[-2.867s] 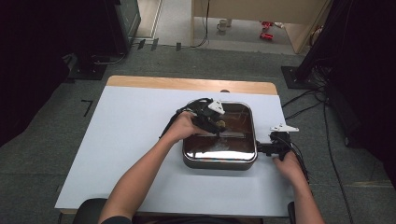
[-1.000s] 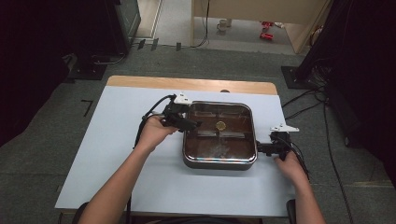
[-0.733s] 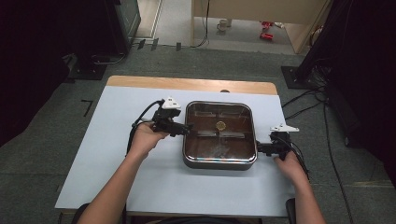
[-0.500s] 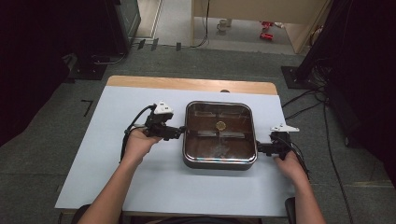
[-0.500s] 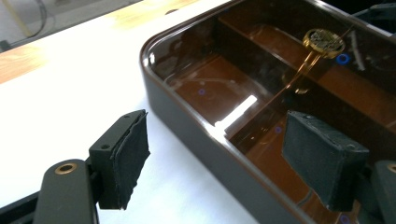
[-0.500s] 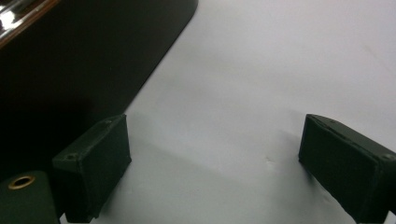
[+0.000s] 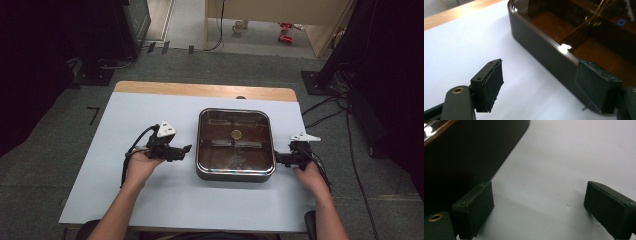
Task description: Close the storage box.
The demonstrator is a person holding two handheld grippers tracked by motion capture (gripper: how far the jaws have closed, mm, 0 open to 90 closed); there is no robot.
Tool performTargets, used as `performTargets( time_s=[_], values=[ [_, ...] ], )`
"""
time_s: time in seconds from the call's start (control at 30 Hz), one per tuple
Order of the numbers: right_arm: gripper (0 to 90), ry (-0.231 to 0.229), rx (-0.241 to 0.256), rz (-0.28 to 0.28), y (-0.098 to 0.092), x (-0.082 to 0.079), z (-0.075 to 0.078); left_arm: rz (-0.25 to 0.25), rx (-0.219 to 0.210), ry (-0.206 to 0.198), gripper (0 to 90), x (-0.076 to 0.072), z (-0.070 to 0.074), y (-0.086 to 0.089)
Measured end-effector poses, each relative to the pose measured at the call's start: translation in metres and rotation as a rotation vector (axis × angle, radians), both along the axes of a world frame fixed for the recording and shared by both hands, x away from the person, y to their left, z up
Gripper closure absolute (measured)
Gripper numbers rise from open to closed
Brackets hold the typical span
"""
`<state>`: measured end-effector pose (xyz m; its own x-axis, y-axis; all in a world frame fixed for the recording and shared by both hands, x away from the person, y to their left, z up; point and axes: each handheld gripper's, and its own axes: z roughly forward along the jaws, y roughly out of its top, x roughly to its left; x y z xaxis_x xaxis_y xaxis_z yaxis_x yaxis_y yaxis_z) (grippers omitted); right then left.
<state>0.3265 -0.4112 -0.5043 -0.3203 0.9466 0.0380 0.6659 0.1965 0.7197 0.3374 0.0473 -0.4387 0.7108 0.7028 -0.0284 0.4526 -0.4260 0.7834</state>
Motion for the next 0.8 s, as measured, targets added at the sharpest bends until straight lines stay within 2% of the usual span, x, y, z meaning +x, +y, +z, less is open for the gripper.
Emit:
performTargets(
  time_s=[0.1, 0.23, 0.3, 0.33, 0.4, 0.47, 0.5, 0.57, 0.7, 0.77, 0.8],
  values=[
    [8.5, 0.001, -0.003, 0.0, 0.0, 0.0, 0.0, 0.019, -0.014, 0.001, 21.9, -0.005, -0.006, 0.006],
    [8.5, 0.001, -0.005, -0.001, 0.001, 0.0, 0.0, 0.042, 0.011, -0.008, 22.0, -0.011, -0.015, 0.013],
    [8.5, 0.001, -0.004, -0.001, 0.001, 0.0, 0.0, 0.054, -0.014, -0.008, 22.0, -0.015, -0.02, 0.016],
    [8.4, 0.001, -0.004, -0.001, 0.001, 0.0, 0.0, 0.053, -0.011, -0.008, 22.0, -0.017, -0.022, 0.018],
    [8.5, 0.001, -0.005, -0.001, 0.001, 0.0, 0.0, 0.052, 0.009, -0.001, 21.9, -0.019, -0.026, 0.018],
    [8.4, 0.001, -0.004, -0.001, 0.001, 0.0, 0.0, 0.051, 0.028, 0.018, 21.9, -0.022, -0.031, 0.017],
    [8.5, 0.001, -0.004, -0.001, 0.001, 0.0, 0.0, 0.046, 0.04, 0.04, 21.9, -0.023, -0.034, 0.017],
    [8.5, 0.001, -0.005, -0.001, 0.001, 0.0, 0.0, 0.035, 0.063, 0.053, 21.9, -0.025, -0.037, 0.016],
    [8.5, 0.001, -0.004, -0.001, 0.001, 0.0, 0.0, 0.037, 0.058, 0.058, 22.0, -0.028, -0.041, 0.014],
    [8.5, 0.001, -0.004, -0.001, 0.001, 0.0, 0.0, 0.039, 0.087, 0.065, 21.8, -0.028, -0.045, 0.012],
    [8.5, 0.001, -0.004, -0.001, 0.001, 0.0, 0.0, 0.051, 0.1, 0.083, 21.2, -0.028, -0.049, 0.009]
  ],
)
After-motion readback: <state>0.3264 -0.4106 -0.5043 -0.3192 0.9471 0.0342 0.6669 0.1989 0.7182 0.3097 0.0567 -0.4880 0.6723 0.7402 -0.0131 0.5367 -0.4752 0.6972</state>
